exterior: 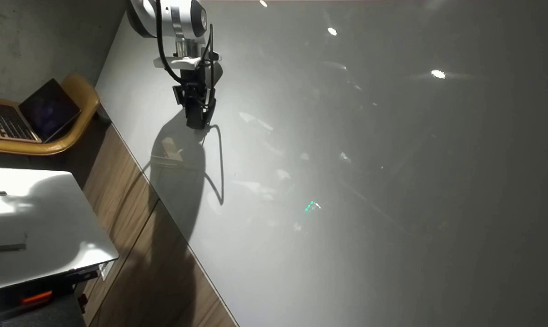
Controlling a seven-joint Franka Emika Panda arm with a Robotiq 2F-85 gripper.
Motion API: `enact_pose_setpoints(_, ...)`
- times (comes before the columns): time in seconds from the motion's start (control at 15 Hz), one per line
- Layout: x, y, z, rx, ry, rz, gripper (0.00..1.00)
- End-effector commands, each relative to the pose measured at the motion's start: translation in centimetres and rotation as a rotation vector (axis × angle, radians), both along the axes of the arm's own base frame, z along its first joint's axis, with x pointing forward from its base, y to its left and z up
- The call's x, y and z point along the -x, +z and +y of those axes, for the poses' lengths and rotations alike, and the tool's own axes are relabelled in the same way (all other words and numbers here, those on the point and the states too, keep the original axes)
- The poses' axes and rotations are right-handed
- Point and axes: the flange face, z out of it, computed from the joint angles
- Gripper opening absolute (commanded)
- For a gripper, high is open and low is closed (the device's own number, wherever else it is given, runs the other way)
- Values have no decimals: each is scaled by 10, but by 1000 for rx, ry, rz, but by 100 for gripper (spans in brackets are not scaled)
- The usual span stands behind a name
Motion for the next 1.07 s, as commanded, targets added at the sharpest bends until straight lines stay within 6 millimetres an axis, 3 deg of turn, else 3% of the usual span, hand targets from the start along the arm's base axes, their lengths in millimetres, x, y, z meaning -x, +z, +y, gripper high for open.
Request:
enact_pose_setpoints(0.0,-21,4,-4,4,-26,-31,32)
enact_pose_setpoints(0.33,-23,24,9,-20,-49,-42,32)
enact_pose_setpoints(0.47,-24,30,24,-31,-56,-45,32)
enact_pose_setpoints(1.0,-16,35,116,-34,8,-92,32)
